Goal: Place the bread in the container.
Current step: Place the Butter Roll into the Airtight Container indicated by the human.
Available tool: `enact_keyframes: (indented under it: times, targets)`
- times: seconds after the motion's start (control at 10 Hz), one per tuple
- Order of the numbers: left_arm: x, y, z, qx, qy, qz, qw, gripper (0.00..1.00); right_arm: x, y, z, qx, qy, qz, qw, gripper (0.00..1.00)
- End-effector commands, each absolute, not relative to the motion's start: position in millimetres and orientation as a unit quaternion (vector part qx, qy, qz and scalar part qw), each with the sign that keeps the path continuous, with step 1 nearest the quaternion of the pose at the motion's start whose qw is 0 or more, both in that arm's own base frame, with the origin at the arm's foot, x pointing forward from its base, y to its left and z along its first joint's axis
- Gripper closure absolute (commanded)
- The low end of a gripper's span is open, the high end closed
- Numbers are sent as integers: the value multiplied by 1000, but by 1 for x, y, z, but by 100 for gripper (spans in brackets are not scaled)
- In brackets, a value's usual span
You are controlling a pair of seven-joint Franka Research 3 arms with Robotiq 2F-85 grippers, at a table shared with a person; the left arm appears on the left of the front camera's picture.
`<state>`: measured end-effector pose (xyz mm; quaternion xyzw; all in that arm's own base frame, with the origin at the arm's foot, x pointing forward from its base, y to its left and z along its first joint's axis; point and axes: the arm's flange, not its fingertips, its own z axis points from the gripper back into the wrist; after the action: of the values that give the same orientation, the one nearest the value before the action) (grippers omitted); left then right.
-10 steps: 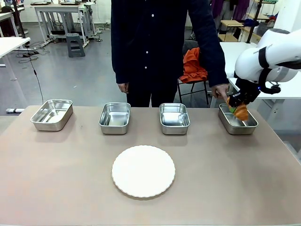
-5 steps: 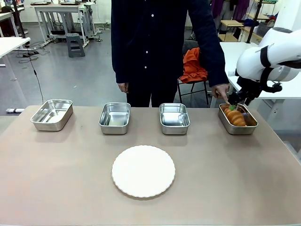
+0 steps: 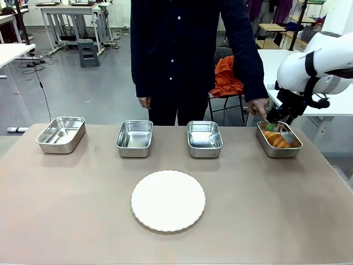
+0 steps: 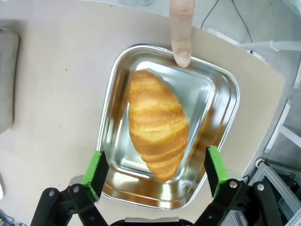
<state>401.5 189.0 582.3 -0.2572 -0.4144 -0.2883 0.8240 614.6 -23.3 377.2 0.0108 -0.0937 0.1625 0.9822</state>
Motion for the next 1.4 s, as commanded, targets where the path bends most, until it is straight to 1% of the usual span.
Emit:
enact_keyframes:
  times: [0.0,0.5,0.6,0.9,1.0,1.3]
  targets:
    - [400,188,584,-260,-418,-293,820,0,616,-25,378,3,-108,165,980,0]
    - [400,188,584,-260,-418,-293,820,0,616,-25,378,3,-108,165,980,0]
    - [400,188,584,-260,-418,-293,820,0,615,-24,378,8,-98,163,982,0]
    - [400,188,584,-260,-418,-293,820,0,541,-3,452,37,-138,131,981,0]
    - [400,188,584,-260,-418,-293,820,0,514,-2,468,42,-124,132,983,0]
    - [400,188,584,-260,-418,-293,820,0,436,4,489,68,-147,135,977,0]
